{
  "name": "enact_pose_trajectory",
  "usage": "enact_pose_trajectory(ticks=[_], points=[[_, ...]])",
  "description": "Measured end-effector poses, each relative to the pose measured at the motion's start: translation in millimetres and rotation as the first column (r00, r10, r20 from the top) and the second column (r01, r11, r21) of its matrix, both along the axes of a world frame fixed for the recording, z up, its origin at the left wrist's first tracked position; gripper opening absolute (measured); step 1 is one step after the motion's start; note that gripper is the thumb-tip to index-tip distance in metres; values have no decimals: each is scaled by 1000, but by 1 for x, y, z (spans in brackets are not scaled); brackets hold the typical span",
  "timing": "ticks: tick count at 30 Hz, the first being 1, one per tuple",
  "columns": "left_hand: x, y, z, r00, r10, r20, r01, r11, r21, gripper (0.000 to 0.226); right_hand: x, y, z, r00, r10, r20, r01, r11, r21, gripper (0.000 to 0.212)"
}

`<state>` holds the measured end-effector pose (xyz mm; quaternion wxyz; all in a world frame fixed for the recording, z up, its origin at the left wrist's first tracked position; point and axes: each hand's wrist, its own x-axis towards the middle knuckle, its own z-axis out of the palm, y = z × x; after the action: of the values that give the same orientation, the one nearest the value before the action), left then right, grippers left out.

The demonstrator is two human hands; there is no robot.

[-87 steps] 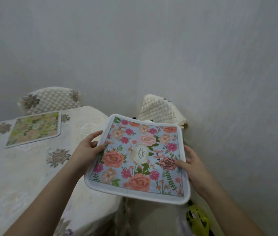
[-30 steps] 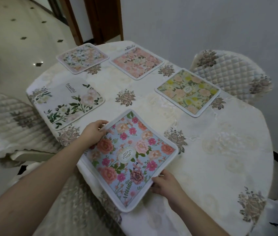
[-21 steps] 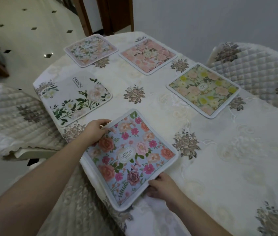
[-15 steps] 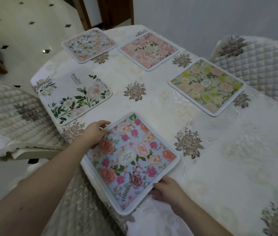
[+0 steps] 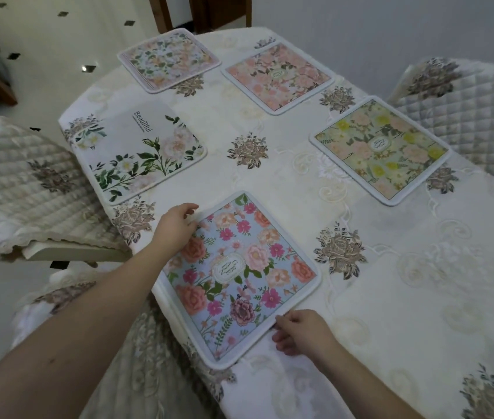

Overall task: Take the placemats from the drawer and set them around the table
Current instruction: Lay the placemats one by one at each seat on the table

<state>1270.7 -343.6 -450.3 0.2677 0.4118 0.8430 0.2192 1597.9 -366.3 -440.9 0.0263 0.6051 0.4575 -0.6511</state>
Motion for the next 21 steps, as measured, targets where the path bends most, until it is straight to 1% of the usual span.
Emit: enact_pose_trajectory(ticks=[2,4,6,8,10,13,16,18,21], points=[[4,-3,1,999,0,-41,2,999,35,41,0,10,5,996,65,55,-67,997,45,35],[9,-9,2,998,6,-60,-1,997,77,40,-3,23,11,978,175,114,-190,973,132,39],[10,-15,1,998,23,-63,-15,991,131,38,-13,36,17,954,265,138,-292,924,246,35],[7,-19,2,996,74,-55,-62,979,196,36,-30,49,21,933,330,142,-359,866,347,29],[3,-20,4,989,132,-68,-112,964,241,37,-53,61,24,914,376,155,-404,801,441,25],[5,-23,3,979,141,-147,-99,959,264,40,-92,75,27,905,411,109,-400,737,544,25],[8,-27,-7,950,157,-270,-85,962,258,42,-134,84,23,854,503,137,-458,600,656,36],[15,-28,-17,930,163,-328,-92,971,222,45,-158,88,12,792,578,194,-516,466,719,42],[29,-26,-32,919,150,-366,-101,983,150,49,-186,93,-13,694,649,312,-594,271,758,50]])
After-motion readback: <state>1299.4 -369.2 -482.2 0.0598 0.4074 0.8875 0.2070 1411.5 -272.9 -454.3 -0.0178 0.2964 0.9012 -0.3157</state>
